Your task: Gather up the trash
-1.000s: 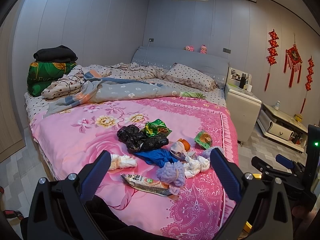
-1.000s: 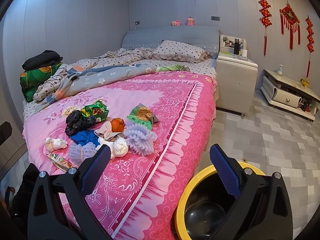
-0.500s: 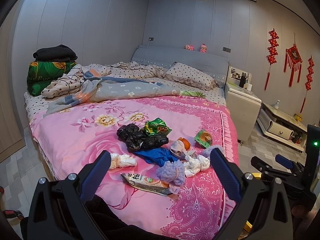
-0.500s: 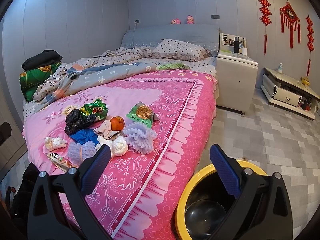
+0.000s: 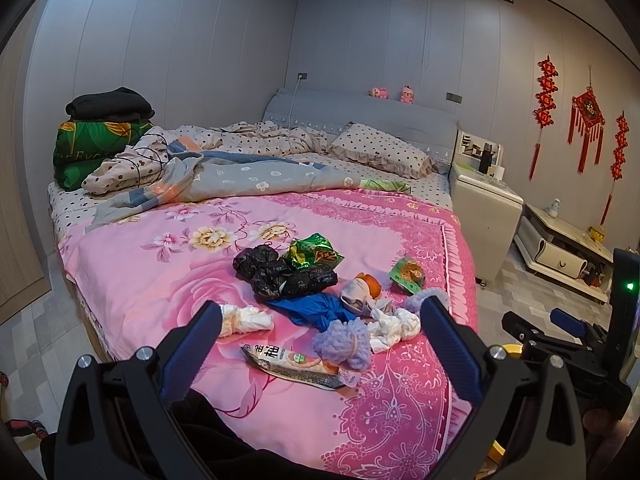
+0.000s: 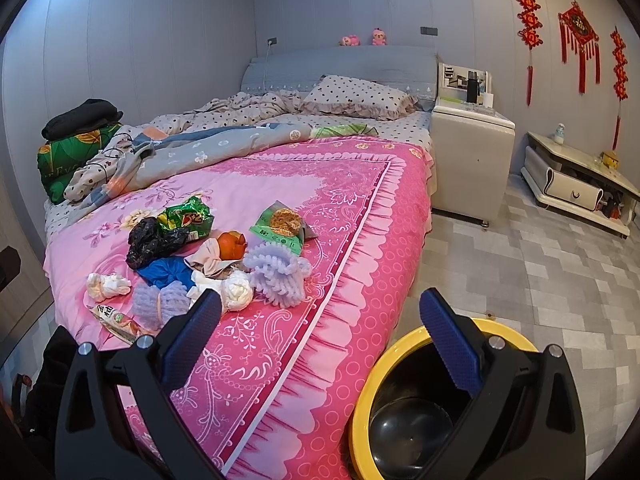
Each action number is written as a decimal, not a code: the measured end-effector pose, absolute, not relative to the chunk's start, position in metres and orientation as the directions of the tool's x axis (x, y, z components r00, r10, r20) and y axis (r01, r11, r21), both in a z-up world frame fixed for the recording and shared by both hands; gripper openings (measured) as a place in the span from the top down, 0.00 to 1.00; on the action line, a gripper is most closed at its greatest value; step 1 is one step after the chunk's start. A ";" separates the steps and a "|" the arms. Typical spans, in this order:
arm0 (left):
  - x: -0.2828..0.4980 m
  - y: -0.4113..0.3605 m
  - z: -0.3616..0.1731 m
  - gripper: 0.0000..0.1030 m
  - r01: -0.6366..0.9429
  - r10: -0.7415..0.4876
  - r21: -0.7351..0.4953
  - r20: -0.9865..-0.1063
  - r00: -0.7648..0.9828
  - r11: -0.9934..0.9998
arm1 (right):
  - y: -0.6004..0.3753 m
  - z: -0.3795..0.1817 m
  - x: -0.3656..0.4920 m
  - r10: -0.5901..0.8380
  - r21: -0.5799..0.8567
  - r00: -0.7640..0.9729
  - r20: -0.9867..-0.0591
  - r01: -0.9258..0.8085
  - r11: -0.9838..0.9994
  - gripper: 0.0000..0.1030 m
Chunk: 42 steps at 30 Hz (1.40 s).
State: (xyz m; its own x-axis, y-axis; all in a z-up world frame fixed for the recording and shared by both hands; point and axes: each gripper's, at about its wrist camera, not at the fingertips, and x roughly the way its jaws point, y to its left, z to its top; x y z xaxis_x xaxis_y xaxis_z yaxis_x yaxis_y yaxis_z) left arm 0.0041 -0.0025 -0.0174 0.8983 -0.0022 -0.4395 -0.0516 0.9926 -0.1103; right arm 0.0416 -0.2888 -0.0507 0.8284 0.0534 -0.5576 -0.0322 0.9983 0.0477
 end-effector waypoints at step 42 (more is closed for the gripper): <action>0.161 0.102 -0.092 0.07 -0.168 0.095 -0.022 -0.749 0.656 0.986 | -0.247 -0.091 0.269 0.168 0.001 0.604 -0.779 -0.267 0.964 0.08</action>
State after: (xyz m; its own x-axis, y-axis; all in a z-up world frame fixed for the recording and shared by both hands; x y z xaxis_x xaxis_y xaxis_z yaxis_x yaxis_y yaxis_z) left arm 0.1607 0.1025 -0.0920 0.6556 0.0950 -0.7491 -0.1675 0.9856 -0.0216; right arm 0.2687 -0.2467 -0.0908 0.6040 0.1681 -0.7791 -0.2668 0.9638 0.0011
